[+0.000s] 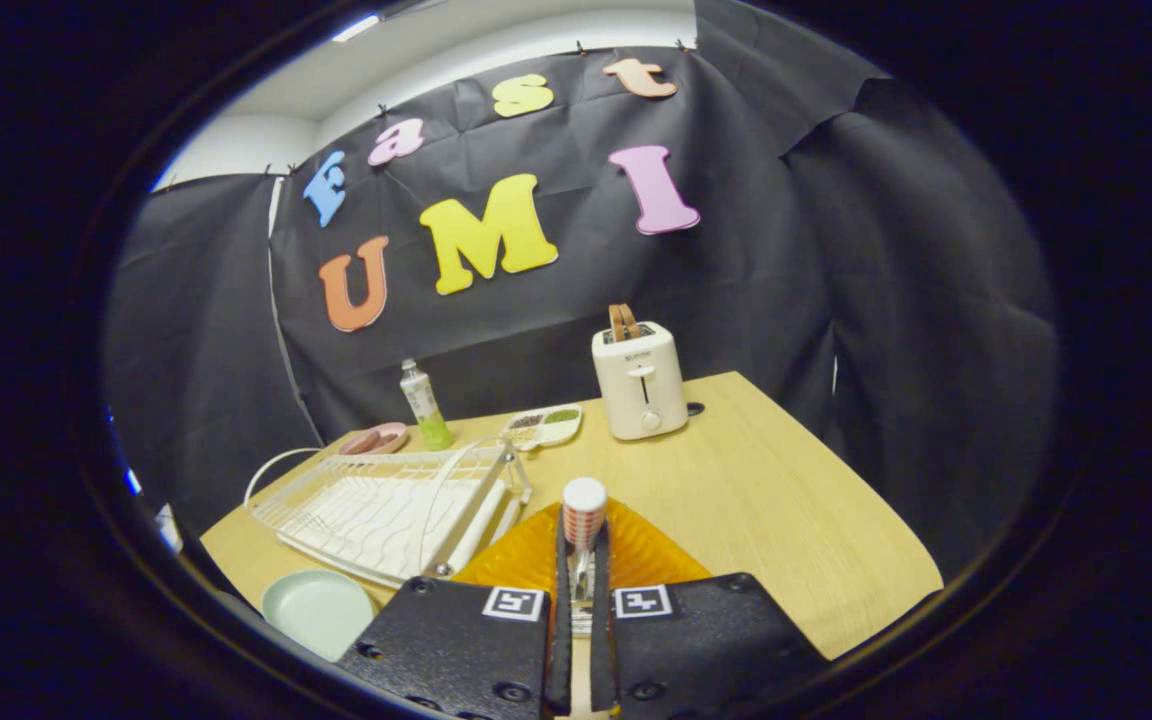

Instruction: Take the plate from the dish rack, then take the spoon from the basket and place it into the plate.

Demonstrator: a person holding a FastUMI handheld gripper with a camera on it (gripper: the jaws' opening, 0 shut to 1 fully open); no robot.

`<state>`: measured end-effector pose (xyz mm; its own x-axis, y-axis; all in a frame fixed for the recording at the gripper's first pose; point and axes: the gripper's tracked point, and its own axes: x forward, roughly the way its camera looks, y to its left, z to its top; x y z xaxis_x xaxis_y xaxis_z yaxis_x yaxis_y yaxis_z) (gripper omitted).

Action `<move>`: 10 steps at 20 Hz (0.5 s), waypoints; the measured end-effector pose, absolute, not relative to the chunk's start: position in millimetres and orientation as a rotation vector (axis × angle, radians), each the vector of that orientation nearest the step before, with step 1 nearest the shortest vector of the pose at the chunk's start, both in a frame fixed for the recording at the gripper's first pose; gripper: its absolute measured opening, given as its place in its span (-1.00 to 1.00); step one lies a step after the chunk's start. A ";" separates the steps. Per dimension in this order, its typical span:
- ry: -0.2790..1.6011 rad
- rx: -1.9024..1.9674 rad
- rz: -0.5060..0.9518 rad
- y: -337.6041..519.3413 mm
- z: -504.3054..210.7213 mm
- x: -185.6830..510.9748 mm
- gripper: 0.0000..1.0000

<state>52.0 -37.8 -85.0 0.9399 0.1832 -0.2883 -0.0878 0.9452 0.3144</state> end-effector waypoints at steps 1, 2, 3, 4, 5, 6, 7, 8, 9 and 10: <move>0.312 0.293 0.126 -40.2 -79.6 49.5 -0.77; 0.295 0.281 0.116 -39.8 -71.9 45.3 -0.77; 0.275 0.269 0.108 -39.6 -62.2 40.3 -0.77; 0.251 0.260 0.103 -38.7 -50.8 34.6 -0.77; 0.223 0.255 0.097 -36.6 -37.6 27.1 -0.77; 0.198 0.246 0.093 -33.3 -26.6 19.7 -0.77; 0.179 0.233 0.095 -28.3 -15.9 11.4 -0.77; 0.164 0.221 0.105 -20.2 -7.1 2.7 -0.77; 0.156 0.209 0.119 -10.5 0.4 -5.9 -0.77; 0.150 0.202 0.133 -0.9 6.8 -15.5 -0.77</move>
<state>-15.5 -0.9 6.8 0.9800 0.1463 -0.1349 -0.1162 0.9710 0.2088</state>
